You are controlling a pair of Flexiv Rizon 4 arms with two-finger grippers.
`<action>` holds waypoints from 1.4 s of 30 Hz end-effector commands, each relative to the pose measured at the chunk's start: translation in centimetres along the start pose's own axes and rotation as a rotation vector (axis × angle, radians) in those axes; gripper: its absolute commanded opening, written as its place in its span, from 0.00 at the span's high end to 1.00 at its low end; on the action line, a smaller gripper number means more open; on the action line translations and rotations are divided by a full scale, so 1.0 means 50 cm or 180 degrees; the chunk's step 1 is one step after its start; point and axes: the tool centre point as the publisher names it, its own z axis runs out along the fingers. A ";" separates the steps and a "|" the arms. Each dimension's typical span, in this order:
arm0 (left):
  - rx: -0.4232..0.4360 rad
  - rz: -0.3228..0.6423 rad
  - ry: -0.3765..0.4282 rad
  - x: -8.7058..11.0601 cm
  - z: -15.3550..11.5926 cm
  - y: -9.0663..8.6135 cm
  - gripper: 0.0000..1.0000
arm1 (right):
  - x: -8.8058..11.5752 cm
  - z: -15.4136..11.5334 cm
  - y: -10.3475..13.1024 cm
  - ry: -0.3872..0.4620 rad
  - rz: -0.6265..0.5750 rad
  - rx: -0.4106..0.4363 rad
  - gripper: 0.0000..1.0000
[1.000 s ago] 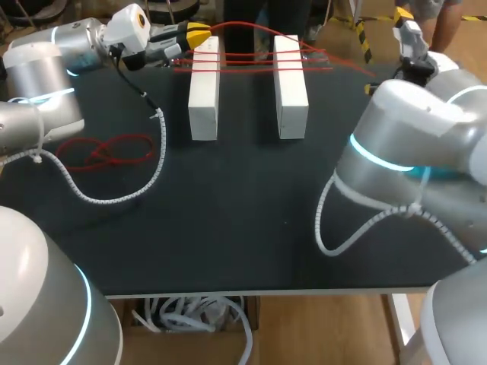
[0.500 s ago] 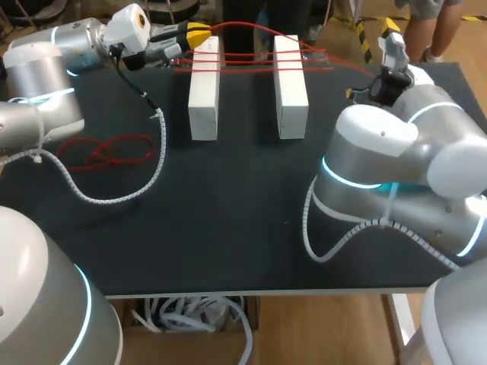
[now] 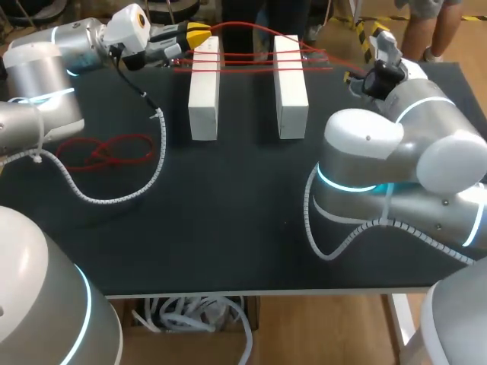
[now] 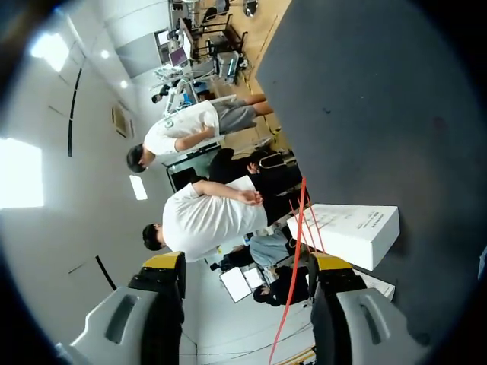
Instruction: Grab the tape and strap the tape.
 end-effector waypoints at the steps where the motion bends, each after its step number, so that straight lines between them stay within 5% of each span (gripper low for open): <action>1: 0.0007 0.0003 0.0006 -0.001 -0.001 0.002 1.00 | -0.017 0.015 -0.005 0.0105 -0.0004 -0.0003 0.24; 3: 0.0007 0.0003 0.0006 -0.001 -0.001 0.002 1.00 | -0.018 0.017 -0.007 0.0118 -0.0008 -0.0002 0.19; 17: 0.0007 0.0003 0.0006 -0.001 -0.001 0.002 1.00 | -0.021 0.024 -0.003 0.0226 -0.0009 0.0002 0.51; 42: 0.0007 0.0003 0.0006 -0.001 -0.001 0.002 1.00 | -0.015 0.011 0.016 0.0193 -0.0038 -0.0029 0.57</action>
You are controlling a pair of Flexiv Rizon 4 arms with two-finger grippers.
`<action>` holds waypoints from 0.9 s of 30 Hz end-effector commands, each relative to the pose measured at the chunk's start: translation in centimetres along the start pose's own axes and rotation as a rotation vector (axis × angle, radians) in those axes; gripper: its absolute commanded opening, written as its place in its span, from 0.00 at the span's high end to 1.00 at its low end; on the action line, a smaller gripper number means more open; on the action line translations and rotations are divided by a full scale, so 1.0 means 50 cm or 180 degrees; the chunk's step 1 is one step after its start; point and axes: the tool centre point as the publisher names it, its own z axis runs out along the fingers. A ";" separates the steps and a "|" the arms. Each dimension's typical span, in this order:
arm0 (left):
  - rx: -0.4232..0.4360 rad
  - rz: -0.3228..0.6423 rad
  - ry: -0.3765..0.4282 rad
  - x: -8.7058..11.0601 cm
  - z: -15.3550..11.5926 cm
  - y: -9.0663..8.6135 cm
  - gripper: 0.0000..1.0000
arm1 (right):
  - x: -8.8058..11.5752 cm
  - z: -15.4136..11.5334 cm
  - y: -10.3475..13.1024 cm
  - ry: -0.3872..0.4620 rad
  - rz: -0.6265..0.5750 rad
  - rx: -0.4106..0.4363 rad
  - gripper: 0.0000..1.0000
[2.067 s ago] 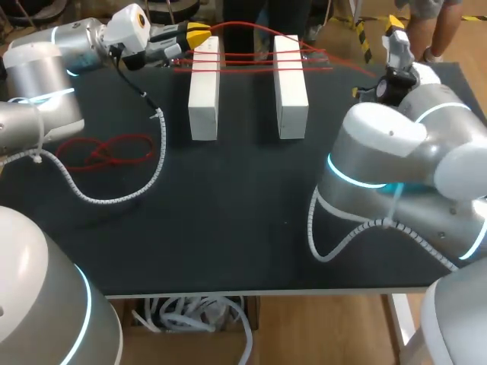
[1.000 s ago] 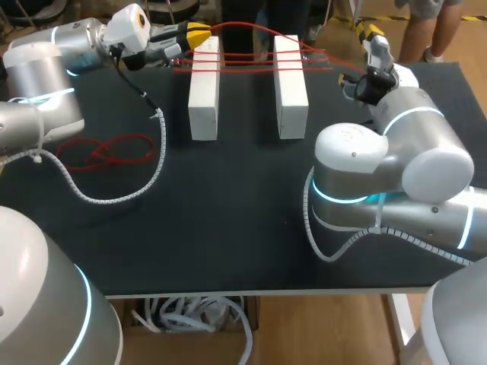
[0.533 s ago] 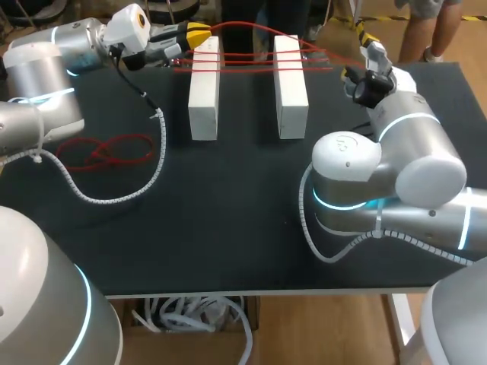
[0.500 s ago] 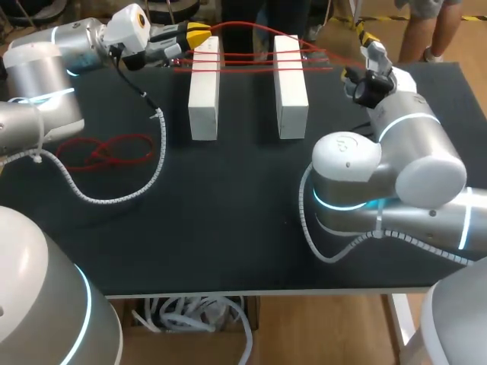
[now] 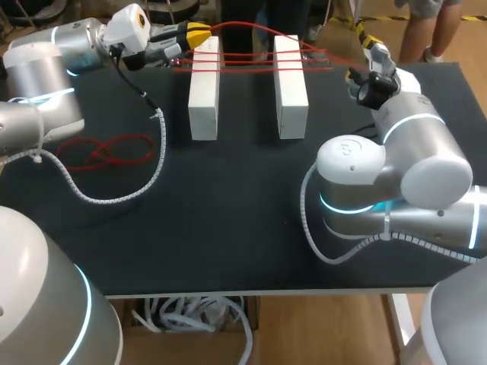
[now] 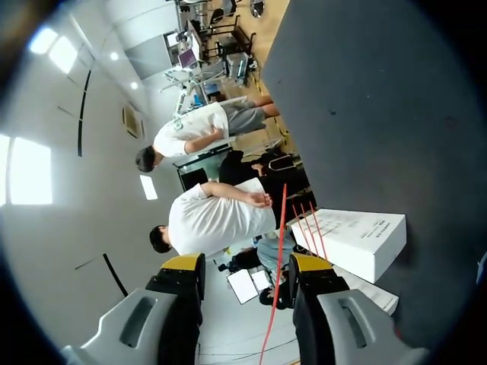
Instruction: Grab the tape and strap the tape.
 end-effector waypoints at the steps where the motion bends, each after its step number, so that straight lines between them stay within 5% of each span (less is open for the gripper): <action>1: 0.0007 0.0003 0.0006 -0.001 -0.001 0.002 1.00 | 0.005 -0.001 0.000 -0.0015 -0.0003 0.0001 0.57; 8: 0.0007 0.0003 0.0006 -0.001 -0.001 0.002 1.00 | 0.006 -0.001 -0.002 -0.0020 -0.0015 0.0002 0.65; 12: 0.0007 0.0003 0.0006 -0.001 -0.001 0.002 1.00 | 0.006 -0.001 -0.004 -0.0030 -0.0036 0.0011 1.00; 17: 0.0007 0.0003 0.0006 -0.001 -0.001 0.002 1.00 | 0.009 -0.003 -0.008 -0.0069 -0.0193 -0.0019 1.00; 21: 0.0007 0.0003 0.0006 -0.001 -0.001 0.002 1.00 | 0.009 -0.001 -0.011 -0.0045 -0.0955 -0.0263 1.00; 22: 0.0007 0.0003 0.0006 -0.001 -0.001 0.002 1.00 | 0.013 0.003 -0.013 -0.0234 -0.0795 -0.0385 1.00; 24: 0.0007 0.0003 0.0006 -0.001 -0.001 0.002 1.00 | 0.035 -0.005 -0.015 -0.0255 -0.1117 -0.0368 1.00; 25: 0.0007 0.0003 0.0006 -0.001 -0.001 0.002 1.00 | 0.041 -0.008 -0.013 -0.0573 -0.1315 -0.0516 1.00; 27: 0.0007 0.0003 0.0006 -0.001 -0.001 0.002 1.00 | 0.041 -0.008 -0.013 -0.0573 -0.1315 -0.0516 1.00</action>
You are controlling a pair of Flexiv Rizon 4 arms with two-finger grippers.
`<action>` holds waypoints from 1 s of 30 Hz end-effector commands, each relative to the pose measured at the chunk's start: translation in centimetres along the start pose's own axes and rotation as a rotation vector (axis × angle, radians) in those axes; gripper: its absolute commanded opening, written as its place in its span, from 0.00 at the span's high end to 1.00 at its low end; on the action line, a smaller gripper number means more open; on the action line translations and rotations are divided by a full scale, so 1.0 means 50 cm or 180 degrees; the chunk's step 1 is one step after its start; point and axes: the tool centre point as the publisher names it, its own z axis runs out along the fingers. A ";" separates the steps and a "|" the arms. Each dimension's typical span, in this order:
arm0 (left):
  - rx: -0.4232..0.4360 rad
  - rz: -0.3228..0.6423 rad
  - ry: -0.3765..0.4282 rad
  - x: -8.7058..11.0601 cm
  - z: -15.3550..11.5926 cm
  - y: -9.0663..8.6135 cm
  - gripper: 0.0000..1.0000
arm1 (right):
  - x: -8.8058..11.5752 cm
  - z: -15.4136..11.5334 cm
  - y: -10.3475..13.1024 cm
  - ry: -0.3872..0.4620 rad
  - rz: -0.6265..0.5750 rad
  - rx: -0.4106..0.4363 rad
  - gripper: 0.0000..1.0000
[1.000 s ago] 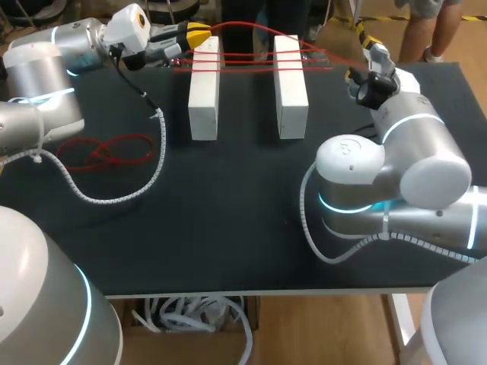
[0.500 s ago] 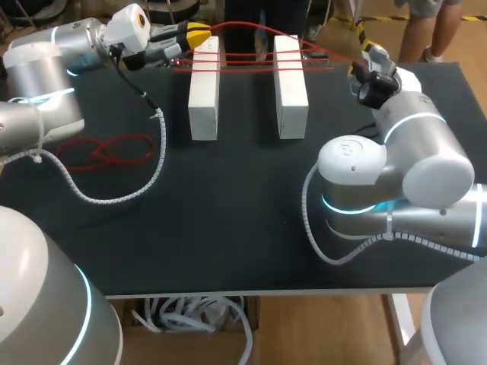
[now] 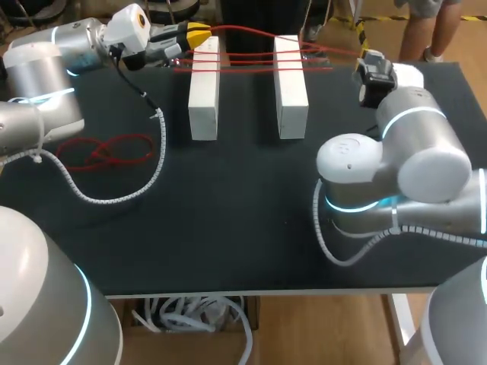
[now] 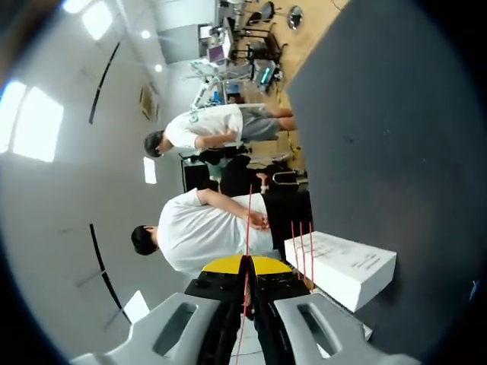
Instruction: Grab the tape and strap the tape.
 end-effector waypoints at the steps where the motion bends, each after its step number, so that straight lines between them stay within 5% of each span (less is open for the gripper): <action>1: 0.0007 0.0003 0.0006 -0.001 -0.001 0.002 1.00 | 0.035 -0.007 -0.014 -0.0580 -0.0468 -0.0264 1.00; 21: 0.0007 0.0003 0.0006 -0.001 -0.001 0.002 1.00 | 0.035 -0.007 -0.014 -0.0580 -0.0468 -0.0264 1.00; 25: -0.1223 -0.0493 0.0293 -0.016 0.008 0.003 1.00 | 0.035 -0.007 -0.014 -0.0580 -0.0468 -0.0264 1.00; 30: -0.2331 -0.1279 0.0485 -0.029 0.012 -0.020 1.00 | 0.035 -0.007 -0.014 -0.0580 -0.0468 -0.0264 1.00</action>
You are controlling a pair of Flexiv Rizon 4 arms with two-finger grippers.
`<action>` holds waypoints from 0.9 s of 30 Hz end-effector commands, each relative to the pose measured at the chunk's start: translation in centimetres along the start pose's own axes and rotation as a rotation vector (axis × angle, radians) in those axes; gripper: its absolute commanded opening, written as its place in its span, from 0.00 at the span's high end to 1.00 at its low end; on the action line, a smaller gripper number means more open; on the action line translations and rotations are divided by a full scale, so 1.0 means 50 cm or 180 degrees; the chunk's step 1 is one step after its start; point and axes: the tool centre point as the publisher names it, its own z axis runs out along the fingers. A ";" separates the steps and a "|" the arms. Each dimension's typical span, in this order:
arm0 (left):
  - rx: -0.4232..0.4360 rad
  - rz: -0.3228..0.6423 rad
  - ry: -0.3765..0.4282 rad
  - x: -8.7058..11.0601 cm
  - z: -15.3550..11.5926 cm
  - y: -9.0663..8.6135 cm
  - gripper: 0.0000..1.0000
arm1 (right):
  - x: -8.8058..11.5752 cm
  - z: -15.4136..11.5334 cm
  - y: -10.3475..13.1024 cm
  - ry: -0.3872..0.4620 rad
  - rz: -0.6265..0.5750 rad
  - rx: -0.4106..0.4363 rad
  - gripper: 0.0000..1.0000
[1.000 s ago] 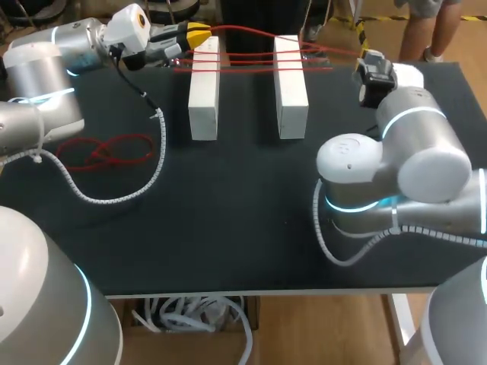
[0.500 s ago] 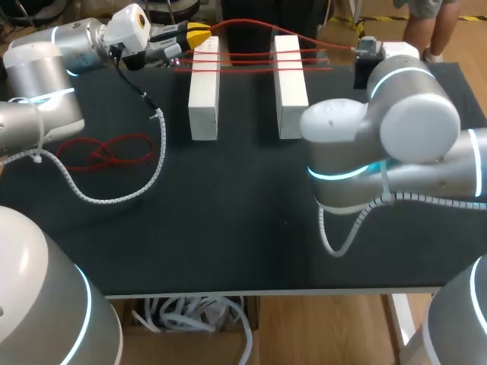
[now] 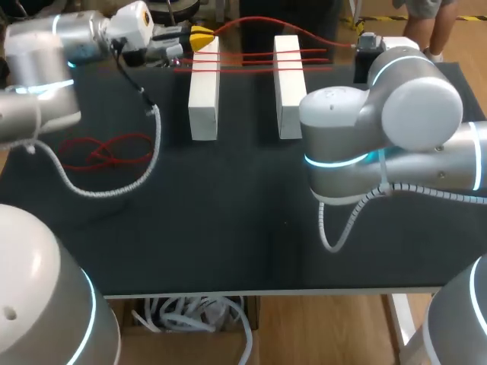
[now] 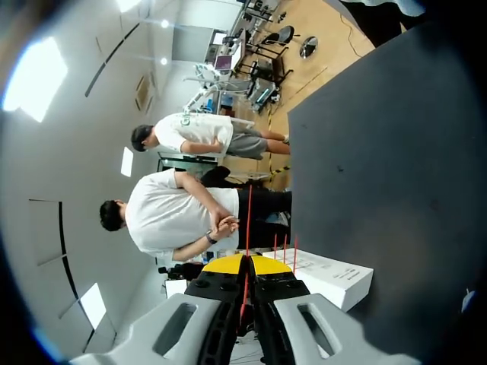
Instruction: Grab the tape and strap the tape.
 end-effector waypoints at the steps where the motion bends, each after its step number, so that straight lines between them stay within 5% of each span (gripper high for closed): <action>1: -0.1906 -0.1011 0.0406 -0.020 -0.003 -0.041 1.00 | 0.004 -0.003 0.003 -0.0018 -0.0004 0.0010 1.00; 18: -0.1906 -0.1011 0.0406 -0.020 -0.003 -0.041 1.00 | 0.004 -0.003 0.003 -0.0018 -0.0004 0.0010 1.00; 27: -0.3346 -0.0592 0.0076 -0.024 0.035 -0.067 1.00 | 0.004 -0.003 0.003 -0.0018 -0.0004 0.0010 1.00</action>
